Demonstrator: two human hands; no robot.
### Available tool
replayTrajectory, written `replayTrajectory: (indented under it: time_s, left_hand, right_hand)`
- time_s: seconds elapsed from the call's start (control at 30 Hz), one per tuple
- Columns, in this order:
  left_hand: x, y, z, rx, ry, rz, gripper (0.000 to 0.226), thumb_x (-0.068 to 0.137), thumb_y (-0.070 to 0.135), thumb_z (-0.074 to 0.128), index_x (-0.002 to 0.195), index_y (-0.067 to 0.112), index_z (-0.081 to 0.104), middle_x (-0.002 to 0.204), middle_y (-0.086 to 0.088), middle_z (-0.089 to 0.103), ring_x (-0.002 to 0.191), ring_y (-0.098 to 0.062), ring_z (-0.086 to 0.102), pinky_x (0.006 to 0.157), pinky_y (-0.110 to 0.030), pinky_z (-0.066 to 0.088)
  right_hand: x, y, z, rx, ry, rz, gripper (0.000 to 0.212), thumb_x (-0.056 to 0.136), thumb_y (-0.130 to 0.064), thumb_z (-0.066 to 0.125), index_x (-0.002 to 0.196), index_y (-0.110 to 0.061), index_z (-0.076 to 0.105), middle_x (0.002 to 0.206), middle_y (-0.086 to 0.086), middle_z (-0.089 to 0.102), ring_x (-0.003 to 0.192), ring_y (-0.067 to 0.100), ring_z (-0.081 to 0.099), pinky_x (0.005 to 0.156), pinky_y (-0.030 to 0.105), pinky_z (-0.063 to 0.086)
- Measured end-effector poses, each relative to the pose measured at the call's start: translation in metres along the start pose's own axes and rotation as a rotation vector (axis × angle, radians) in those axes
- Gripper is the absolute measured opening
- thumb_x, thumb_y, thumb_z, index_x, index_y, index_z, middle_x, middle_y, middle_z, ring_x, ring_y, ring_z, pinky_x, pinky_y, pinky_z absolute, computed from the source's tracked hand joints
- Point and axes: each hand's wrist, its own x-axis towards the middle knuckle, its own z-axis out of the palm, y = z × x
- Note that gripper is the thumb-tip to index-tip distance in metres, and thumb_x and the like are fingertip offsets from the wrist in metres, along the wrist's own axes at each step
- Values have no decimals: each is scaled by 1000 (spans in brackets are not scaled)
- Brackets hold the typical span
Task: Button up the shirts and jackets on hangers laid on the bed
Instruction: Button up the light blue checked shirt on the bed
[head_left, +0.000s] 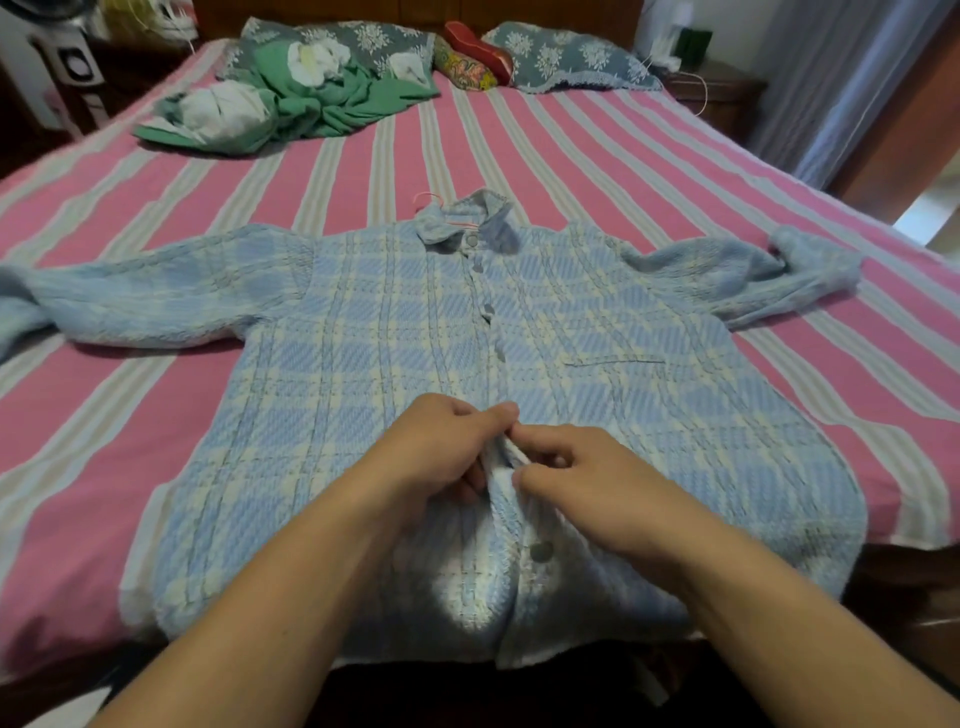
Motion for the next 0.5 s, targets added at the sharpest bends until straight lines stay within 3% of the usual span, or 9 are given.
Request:
replayTrajectory:
  time_s: [0.03,0.07,0.13,0.23,0.33,0.43,0.5]
  left_hand:
    - [4,1,-3,43,-23,-3,45,94,48,67,66,13,66,50,-6,59,49,-22,54,55,-28,43]
    - [6,1,-5,61,-52,-7,42,94,46,68,70,11,68,50,-6,58,48,-21,51,54,-27,41]
    - [8,2,-6,66,-71,-1,41,95,41,68,68,11,68,50,-5,55,46,-19,45,50,-26,37]
    - [10,0,3,128,32,62,43,96,41,67,64,12,67,49,-4,51,40,-15,39,46,-23,33]
    - [9,-3,14,171,152,133,48,96,41,66,71,0,67,53,-5,46,43,-16,38,49,-26,33]
    - [1,-3,17,267,206,223,53,102,41,55,72,-2,62,56,-5,52,47,-16,42,52,-30,36]
    - [-14,-4,12,350,208,229,51,106,45,43,80,6,63,62,-3,63,52,-17,56,57,-33,42]
  right_hand:
    - [0,3,-6,102,-47,44,36,87,-25,62,121,-19,69,131,9,64,118,20,62,98,40,53]
    - [1,5,-10,199,-72,74,35,88,-22,64,123,-22,70,135,3,64,119,16,63,97,37,51]
    - [3,7,-17,370,-69,113,29,93,-13,62,120,-17,73,126,6,70,103,10,62,88,29,45]
    - [4,10,-19,421,2,127,20,94,-10,63,106,-16,77,107,8,76,95,16,64,86,32,48]
    - [0,8,-12,184,113,92,12,92,-28,66,100,-25,73,89,-7,73,84,13,64,76,30,49]
    - [-14,-1,3,-233,224,93,44,78,-70,60,96,-31,48,83,-9,60,71,11,59,62,32,42]
    - [-24,-2,15,-484,230,74,54,77,-77,55,97,-31,36,82,-9,54,71,12,55,60,34,39]
